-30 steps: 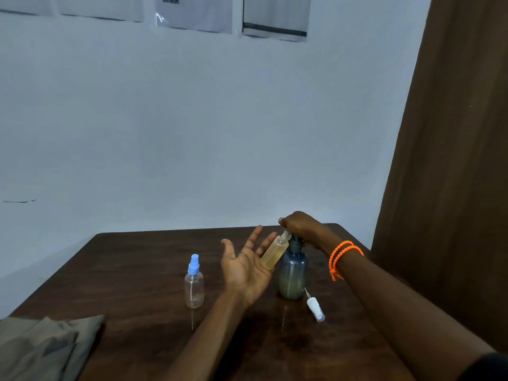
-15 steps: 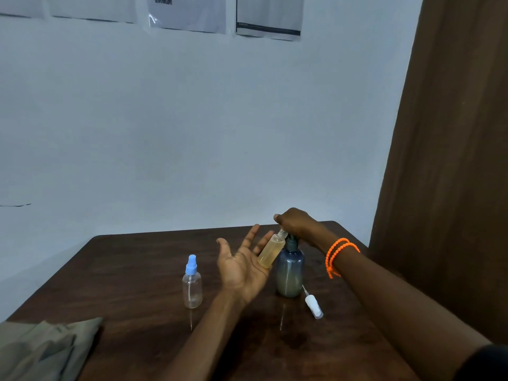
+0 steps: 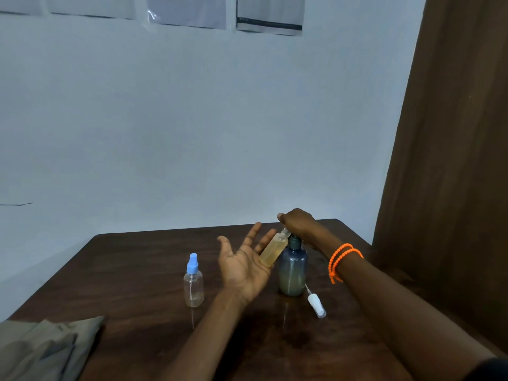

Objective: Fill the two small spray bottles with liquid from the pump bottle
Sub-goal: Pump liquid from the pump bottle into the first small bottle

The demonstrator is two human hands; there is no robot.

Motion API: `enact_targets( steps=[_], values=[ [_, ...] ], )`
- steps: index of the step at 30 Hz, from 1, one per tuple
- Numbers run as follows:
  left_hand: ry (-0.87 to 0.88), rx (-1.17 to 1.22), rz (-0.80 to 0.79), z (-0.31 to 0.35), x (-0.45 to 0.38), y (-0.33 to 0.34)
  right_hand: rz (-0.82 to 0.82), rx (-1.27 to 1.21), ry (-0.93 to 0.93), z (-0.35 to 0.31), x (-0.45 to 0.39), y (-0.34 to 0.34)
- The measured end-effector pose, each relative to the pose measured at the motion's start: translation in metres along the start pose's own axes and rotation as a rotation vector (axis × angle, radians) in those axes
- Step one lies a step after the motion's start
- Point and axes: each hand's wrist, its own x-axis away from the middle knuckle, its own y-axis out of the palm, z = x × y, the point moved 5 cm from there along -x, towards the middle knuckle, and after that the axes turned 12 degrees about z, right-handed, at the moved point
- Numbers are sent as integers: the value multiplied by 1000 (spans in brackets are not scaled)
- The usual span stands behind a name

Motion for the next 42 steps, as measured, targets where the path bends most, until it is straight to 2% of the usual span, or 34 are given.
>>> enact_targets(
  steps=[9,15,20,26,34,42],
  values=[
    [-18,5,-20,-2,1,-2,-17,-1,-12,-6,3,-5],
    [-7,5,-35,-3,-1,-2,-31,95,-56,-5,8,-1],
    [7,-99,-65,-2,13,7,-46,40,-29,-7,7,-4],
    [102,-236,-134,-7,12,14,-21,43,-38,-3,1,1],
    [170,-253,-192,-12,17,16,-67,21,-3,-3,1,-4],
    [212,-273,-133,-10,12,13,-42,-8,-19,0,-3,5]
  ],
)
